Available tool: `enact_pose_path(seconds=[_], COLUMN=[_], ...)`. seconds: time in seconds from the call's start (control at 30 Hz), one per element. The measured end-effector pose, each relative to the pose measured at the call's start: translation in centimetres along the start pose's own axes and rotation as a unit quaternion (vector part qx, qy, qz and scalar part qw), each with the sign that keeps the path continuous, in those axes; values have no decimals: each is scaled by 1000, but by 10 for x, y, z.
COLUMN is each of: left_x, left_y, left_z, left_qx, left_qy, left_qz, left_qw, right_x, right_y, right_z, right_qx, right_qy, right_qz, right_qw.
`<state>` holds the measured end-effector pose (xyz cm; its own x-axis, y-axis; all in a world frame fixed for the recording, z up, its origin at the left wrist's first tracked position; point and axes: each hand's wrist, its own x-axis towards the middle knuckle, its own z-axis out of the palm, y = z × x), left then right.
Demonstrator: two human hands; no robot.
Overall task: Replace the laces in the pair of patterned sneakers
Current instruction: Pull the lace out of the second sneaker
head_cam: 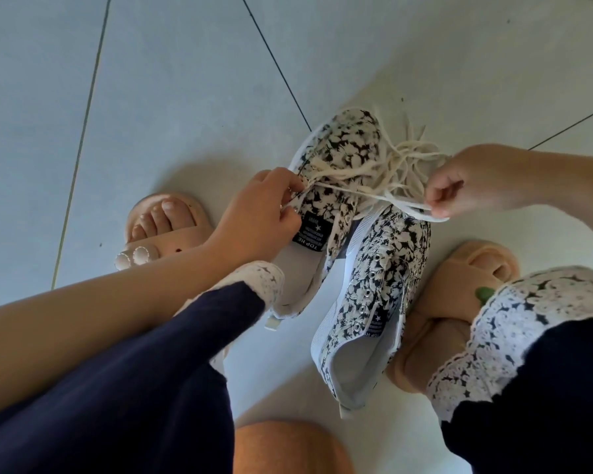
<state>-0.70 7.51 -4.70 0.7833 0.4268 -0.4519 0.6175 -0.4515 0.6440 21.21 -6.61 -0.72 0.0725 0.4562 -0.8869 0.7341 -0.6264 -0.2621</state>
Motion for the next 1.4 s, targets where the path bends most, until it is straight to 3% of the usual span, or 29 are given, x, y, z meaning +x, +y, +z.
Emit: enact_pose_path(seconds=[0.1,0.23,0.33,0.43,0.57,0.77,0.93,1.07,1.23,1.4], left_x=[-4,-8,-10,-11,-10,-9,-7,-7,-6,-6], left_y=[2,4,8,10,8,8,2,-3,-8,-8], left_z=[0,-6,-7,-8,-13,-19,-21,-16,-12,-7], left_qx=[31,27,24,14,0,-6,-9,-11,-17,-21], left_qy=[-21,15,36,60,91,124,129,114,112,99], left_qz=[35,75,93,103,74,53,41,7,-21,-6], left_qw=[999,997,995,993,993,991,991,993,993,995], right_x=[8,6,8,19,29,31,5,-3,15,35], right_y=[-6,-29,-42,-58,-68,-74,-61,-32,-23,-58], right_z=[5,5,3,1,2,8,-19,-36,-31,-7], right_qx=[-85,83,136,99,21,41,254,476,421,249], right_qy=[14,72,202,296,299,260,195,138,164,234], right_qz=[-20,-97,-130,-139,-165,-174,-165,-156,-107,-110], right_qw=[996,989,961,940,940,949,933,854,886,934])
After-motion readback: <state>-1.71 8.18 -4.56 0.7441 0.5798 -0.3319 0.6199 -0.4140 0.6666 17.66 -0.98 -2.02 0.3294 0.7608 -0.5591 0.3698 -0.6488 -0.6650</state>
